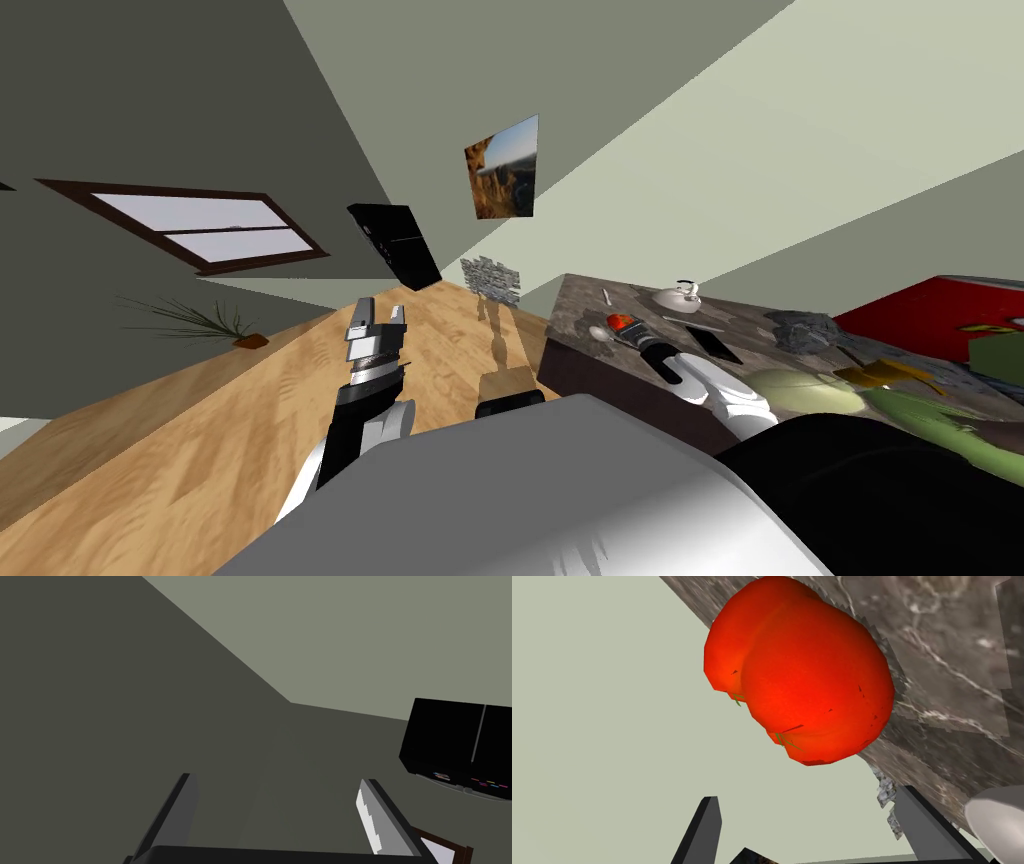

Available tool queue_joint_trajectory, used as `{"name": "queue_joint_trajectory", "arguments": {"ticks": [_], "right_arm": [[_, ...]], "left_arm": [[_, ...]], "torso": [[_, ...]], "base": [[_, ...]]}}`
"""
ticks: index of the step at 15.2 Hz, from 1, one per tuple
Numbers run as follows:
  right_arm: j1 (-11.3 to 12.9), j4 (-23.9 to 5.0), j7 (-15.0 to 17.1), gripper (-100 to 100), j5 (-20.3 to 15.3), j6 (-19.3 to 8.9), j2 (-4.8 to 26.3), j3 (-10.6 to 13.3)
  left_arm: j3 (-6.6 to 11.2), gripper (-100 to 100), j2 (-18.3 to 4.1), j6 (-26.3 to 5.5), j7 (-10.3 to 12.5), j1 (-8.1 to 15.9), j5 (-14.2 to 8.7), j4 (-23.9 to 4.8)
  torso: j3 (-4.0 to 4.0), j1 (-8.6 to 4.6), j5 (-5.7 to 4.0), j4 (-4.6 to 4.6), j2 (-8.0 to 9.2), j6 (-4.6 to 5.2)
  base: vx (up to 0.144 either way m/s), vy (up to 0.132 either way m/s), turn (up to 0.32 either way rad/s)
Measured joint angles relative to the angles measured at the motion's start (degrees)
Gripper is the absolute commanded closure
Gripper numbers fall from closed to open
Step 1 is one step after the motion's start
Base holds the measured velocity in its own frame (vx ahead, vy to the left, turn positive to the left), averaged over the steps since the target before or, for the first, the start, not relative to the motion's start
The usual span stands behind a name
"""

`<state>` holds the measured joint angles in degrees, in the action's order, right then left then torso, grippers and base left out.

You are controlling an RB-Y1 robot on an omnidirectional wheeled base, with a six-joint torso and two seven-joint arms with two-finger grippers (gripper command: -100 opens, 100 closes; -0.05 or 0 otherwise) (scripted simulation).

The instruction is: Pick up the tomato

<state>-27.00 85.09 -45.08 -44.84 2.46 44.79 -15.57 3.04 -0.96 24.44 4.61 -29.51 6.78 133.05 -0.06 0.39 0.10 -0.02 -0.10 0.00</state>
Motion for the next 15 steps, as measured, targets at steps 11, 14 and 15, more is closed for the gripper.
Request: {"name": "queue_joint_trajectory", "arguments": {"ticks": [11, 14, 15], "right_arm": [[-0.5, -4.5, -3.4, 100, -3.5, -2.7, 2.0, 1.5], [-1.0, -4.6, -3.2, -100, -3.4, -2.6, 2.6, 1.4], [-1.4, -5.0, -3.1, -100, -3.3, -2.2, 3.1, 1.1]], "left_arm": [[0.01, 0, 0.0, 0.0, 0.0, 0.0, 0.0, 0.0], [0.01, 0, 0.0, 0.0, 0.0, 0.0, 0.0, 0.0], [0.02, 0, 0.0, 0.0, 0.0, 0.0, 0.0, 0.0]], "torso": [[0.13, -0.40, -0.03, 0.08, 0.19, 0.04], [0.11, -0.56, -0.04, 0.07, 0.15, 0.06], [0.05, -0.74, -0.08, 0.05, 0.05, 0.06]], "base": [[0.015, 0.019, 0.029], [0.031, -0.050, -0.028], [0.081, -0.123, -0.032]]}}
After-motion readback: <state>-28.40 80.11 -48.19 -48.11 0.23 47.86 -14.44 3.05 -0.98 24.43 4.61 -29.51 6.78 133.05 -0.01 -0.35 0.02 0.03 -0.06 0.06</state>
